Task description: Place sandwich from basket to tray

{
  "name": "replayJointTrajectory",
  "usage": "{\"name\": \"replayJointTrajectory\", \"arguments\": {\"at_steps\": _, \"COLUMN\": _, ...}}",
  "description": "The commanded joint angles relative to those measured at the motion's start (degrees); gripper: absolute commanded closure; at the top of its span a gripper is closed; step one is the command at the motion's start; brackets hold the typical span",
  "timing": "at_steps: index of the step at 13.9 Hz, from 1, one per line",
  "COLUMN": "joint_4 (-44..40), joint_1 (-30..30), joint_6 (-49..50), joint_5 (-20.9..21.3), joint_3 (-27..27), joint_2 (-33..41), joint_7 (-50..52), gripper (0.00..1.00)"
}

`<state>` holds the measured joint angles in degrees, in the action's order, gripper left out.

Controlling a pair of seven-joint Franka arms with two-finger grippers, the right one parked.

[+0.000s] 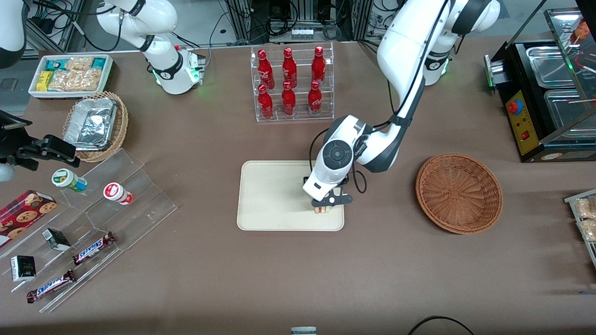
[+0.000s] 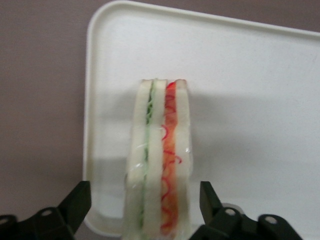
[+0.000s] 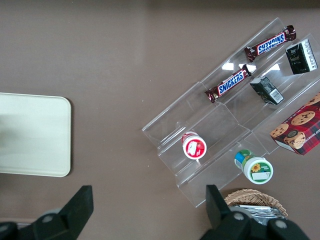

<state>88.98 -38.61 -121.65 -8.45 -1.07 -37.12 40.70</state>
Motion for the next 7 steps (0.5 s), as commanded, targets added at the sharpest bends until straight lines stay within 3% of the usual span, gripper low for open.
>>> {"name": "replayJointTrajectory", "arguments": {"at_steps": 1, "joint_4": 1.46, "joint_1": 0.12, "joint_6": 5.37, "joint_5": 0.27, "joint_3": -3.66, "joint_2": 7.83, "joint_7": 1.83, "gripper": 0.00}}
{"name": "replayJointTrajectory", "arguments": {"at_steps": 3, "joint_4": 1.81, "joint_1": 1.16, "joint_6": 7.99, "joint_5": 0.45, "joint_3": -6.82, "joint_2": 11.78, "joint_7": 0.44, "gripper": 0.00}}
{"name": "replayJointTrajectory", "arguments": {"at_steps": 7, "joint_4": 5.32, "joint_1": 2.05, "joint_6": 13.71, "joint_5": 2.29, "joint_3": -13.76, "joint_2": 20.30, "joint_7": -11.75, "gripper": 0.00}}
